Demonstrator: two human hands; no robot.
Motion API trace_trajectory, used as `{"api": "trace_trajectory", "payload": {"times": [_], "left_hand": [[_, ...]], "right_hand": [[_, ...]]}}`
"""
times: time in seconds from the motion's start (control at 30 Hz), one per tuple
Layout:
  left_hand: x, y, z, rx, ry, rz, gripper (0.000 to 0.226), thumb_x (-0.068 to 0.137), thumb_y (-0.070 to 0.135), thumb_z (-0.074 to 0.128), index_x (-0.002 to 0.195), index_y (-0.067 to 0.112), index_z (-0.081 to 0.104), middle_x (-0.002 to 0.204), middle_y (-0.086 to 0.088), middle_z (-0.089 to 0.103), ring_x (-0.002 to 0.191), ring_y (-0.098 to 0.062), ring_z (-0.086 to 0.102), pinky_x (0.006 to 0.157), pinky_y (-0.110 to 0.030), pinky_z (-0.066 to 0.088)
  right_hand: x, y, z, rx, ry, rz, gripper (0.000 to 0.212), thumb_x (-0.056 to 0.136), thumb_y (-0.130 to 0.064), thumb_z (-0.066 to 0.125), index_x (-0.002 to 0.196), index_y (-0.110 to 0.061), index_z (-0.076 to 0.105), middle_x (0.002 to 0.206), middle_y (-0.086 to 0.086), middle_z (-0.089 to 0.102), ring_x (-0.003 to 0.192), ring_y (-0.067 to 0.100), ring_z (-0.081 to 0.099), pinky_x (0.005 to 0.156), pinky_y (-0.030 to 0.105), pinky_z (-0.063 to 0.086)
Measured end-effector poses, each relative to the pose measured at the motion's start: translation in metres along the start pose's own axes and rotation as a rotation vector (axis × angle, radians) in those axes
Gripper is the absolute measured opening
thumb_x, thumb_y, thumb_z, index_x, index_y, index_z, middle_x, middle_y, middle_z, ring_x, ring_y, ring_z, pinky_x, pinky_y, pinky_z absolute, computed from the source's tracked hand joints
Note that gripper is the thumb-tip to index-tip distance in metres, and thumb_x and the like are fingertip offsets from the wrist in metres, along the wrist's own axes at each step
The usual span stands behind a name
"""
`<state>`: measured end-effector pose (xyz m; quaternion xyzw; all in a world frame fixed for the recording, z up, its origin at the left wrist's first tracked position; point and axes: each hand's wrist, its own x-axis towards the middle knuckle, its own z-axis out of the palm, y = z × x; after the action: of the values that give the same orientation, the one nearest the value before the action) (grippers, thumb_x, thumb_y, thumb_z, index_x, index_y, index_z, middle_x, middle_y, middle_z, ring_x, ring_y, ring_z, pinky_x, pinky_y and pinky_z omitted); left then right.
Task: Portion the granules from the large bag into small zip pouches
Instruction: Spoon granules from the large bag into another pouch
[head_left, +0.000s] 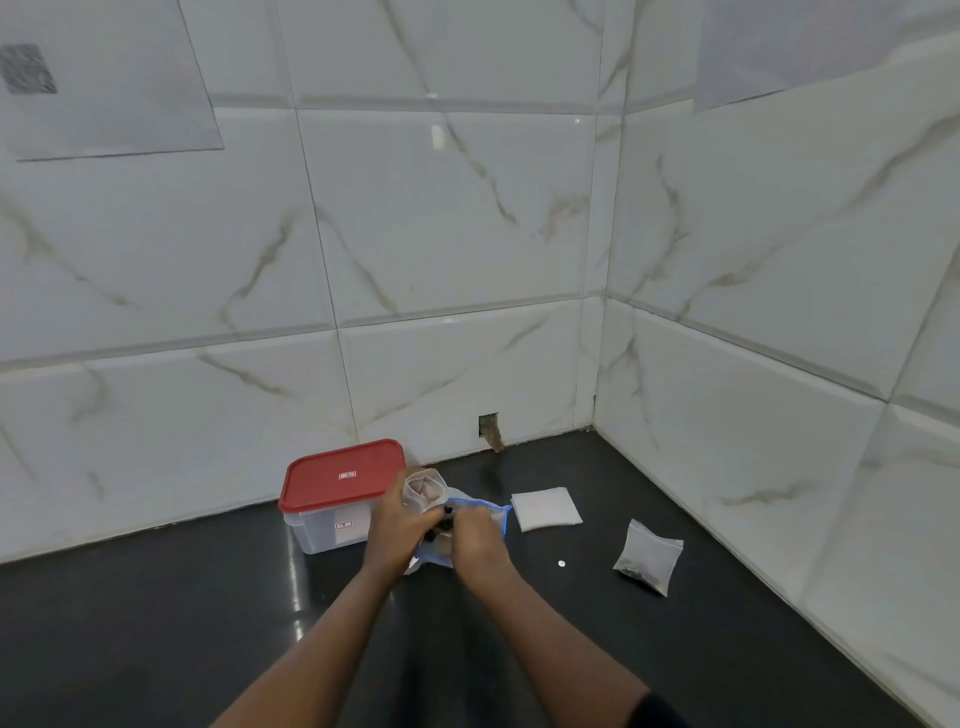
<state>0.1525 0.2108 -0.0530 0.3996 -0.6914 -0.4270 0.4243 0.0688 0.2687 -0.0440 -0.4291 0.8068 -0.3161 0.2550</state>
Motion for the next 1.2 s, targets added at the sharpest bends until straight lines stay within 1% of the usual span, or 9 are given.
{"api": "trace_trajectory", "payload": {"times": [0.07, 0.17, 0.23, 0.37, 0.63, 0.7, 0.93, 1.1, 1.2], "left_hand": [[-0.002, -0.002, -0.003, 0.030, 0.000, 0.022, 0.040, 0.071, 0.007, 0.078, 0.104, 0.020, 0.060, 0.091, 0.007, 0.066, 0.086, -0.008, 0.062, 0.067, -0.011, 0.044], [-0.002, -0.003, -0.010, 0.054, 0.010, 0.034, 0.042, 0.068, 0.010, 0.081, 0.104, 0.020, 0.062, 0.091, 0.007, 0.068, 0.086, -0.007, 0.063, 0.068, -0.011, 0.045], [-0.003, -0.002, -0.014, 0.068, 0.008, 0.035, 0.042, 0.066, 0.011, 0.083, 0.102, 0.021, 0.062, 0.089, 0.007, 0.068, 0.084, -0.005, 0.062, 0.065, -0.006, 0.043], [-0.006, -0.003, -0.023, 0.120, -0.002, 0.032, 0.039, 0.070, 0.012, 0.080, 0.102, 0.022, 0.061, 0.089, 0.007, 0.066, 0.085, -0.006, 0.061, 0.067, -0.012, 0.042], [-0.012, 0.003, -0.034, 0.151, -0.005, 0.037, 0.036, 0.073, 0.009, 0.076, 0.101, 0.024, 0.058, 0.087, 0.010, 0.064, 0.082, -0.002, 0.060, 0.063, -0.008, 0.040], [-0.013, 0.002, -0.035, 0.159, -0.009, 0.043, 0.035, 0.074, 0.009, 0.076, 0.098, 0.026, 0.057, 0.086, 0.010, 0.064, 0.080, -0.002, 0.060, 0.062, -0.007, 0.041], [-0.009, -0.005, -0.035, 0.136, 0.030, -0.001, 0.040, 0.069, 0.020, 0.081, 0.102, 0.022, 0.059, 0.088, 0.007, 0.065, 0.084, -0.007, 0.061, 0.067, -0.017, 0.043], [-0.009, -0.002, -0.028, 0.147, 0.059, -0.001, 0.036, 0.073, 0.012, 0.076, 0.104, 0.019, 0.058, 0.088, 0.005, 0.063, 0.084, -0.012, 0.059, 0.068, -0.018, 0.043], [-0.010, 0.001, -0.021, 0.146, 0.067, -0.007, 0.033, 0.074, 0.010, 0.075, 0.101, 0.014, 0.057, 0.083, 0.007, 0.060, 0.078, -0.009, 0.056, 0.064, -0.014, 0.039]], "right_hand": [[0.000, -0.003, 0.000, 0.249, 0.098, 0.097, 0.032, 0.094, 0.004, 0.038, 0.069, -0.011, 0.049, 0.057, 0.001, 0.053, 0.071, 0.021, 0.051, 0.034, 0.008, 0.037], [-0.003, -0.011, 0.007, 0.753, 0.097, 0.312, 0.031, 0.098, 0.003, 0.029, 0.078, -0.009, 0.049, 0.072, 0.001, 0.047, 0.077, 0.018, 0.047, 0.036, -0.001, 0.034], [0.000, -0.014, 0.010, 0.874, 0.162, 0.410, 0.038, 0.094, 0.007, 0.028, 0.071, -0.002, 0.056, 0.075, 0.011, 0.054, 0.060, 0.021, 0.048, 0.038, 0.011, 0.047], [0.004, -0.018, 0.022, 1.218, 0.126, 0.580, 0.030, 0.094, 0.000, 0.037, 0.108, 0.005, 0.062, 0.101, 0.022, 0.063, 0.063, 0.025, 0.054, 0.040, 0.024, 0.045], [0.019, -0.021, 0.037, 1.104, -0.029, 0.641, 0.018, 0.087, -0.001, 0.052, 0.070, 0.001, 0.058, 0.088, 0.024, 0.067, 0.070, 0.031, 0.065, 0.055, 0.035, 0.057], [0.015, -0.022, 0.033, 1.088, -0.061, 0.613, 0.026, 0.089, 0.001, 0.048, 0.064, -0.002, 0.051, 0.073, 0.019, 0.060, 0.054, 0.025, 0.055, 0.038, 0.025, 0.048], [0.018, -0.024, 0.044, 1.112, -0.014, 0.590, 0.025, 0.098, -0.009, 0.040, 0.109, 0.003, 0.060, 0.100, 0.016, 0.064, 0.090, 0.028, 0.063, 0.051, 0.026, 0.045], [0.002, -0.027, 0.028, 1.218, 0.062, 0.571, 0.024, 0.098, -0.004, 0.035, 0.105, -0.001, 0.059, 0.080, 0.012, 0.054, 0.054, 0.017, 0.046, 0.034, 0.018, 0.042], [-0.004, -0.029, 0.024, 1.305, 0.096, 0.605, 0.027, 0.096, -0.003, 0.039, 0.084, -0.002, 0.064, 0.085, 0.013, 0.056, 0.061, 0.023, 0.053, 0.066, 0.032, 0.060]]}}
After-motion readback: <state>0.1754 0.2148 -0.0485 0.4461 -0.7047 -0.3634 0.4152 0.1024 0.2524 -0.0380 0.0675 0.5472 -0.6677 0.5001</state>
